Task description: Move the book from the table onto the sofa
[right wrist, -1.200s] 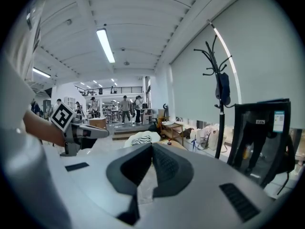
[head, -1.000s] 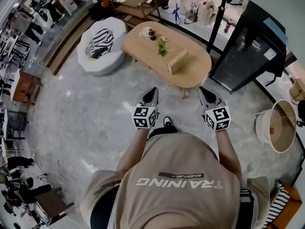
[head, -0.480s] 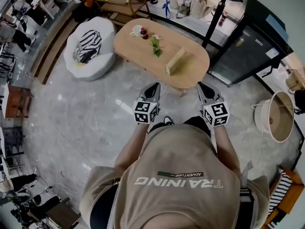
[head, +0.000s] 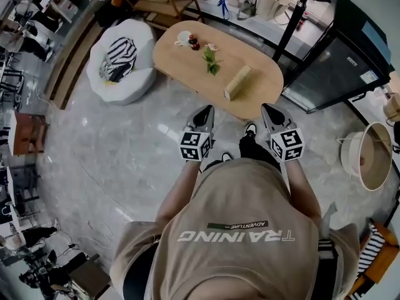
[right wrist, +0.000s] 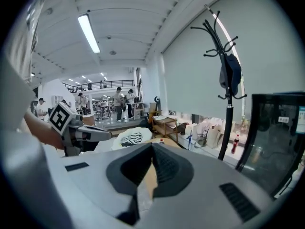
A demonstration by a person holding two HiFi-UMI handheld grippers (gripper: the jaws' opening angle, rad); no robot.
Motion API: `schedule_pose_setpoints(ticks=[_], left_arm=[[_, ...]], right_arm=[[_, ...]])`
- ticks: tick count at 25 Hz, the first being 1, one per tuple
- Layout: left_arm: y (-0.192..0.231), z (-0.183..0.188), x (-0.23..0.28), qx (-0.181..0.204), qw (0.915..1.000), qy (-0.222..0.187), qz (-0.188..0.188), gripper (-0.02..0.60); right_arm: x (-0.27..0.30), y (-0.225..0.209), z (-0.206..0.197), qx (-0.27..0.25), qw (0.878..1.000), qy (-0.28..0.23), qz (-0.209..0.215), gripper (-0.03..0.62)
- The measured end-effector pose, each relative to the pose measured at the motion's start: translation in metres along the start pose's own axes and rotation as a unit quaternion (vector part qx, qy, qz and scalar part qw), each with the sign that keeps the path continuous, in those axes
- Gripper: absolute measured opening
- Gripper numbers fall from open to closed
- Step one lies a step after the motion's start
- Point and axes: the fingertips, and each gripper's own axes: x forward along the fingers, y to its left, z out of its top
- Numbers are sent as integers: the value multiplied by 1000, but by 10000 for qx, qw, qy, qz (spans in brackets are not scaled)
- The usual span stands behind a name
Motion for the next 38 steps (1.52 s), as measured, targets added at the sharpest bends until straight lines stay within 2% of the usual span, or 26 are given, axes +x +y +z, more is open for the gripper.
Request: schedule_pose_setpoints(ticks=[5,9,15,23,31,38], left_arm=[[9,16,21,22,10000,0,82,-8],[14,30,63,118,9999,26,63,-8],[7,45,126,155,9999,38,6,-8],[11,47,178,114,9996,247,95,-8],[18,50,206,327,9980,454,-286,-8],[21,6,232,417,9915,1031,-674,-8]], right_arm=[[36,-24,18,-246,9994,3,245,5],[61,-57,35,-310,9991,-125,273,5],[78,-117,27,-144,9996,-71,250,5],[96,-169,18,-52,9994,17,331,5],[109,-178,36,30,9999,-64,83,5],[100,-173,39,107,9999,31,-125,5]])
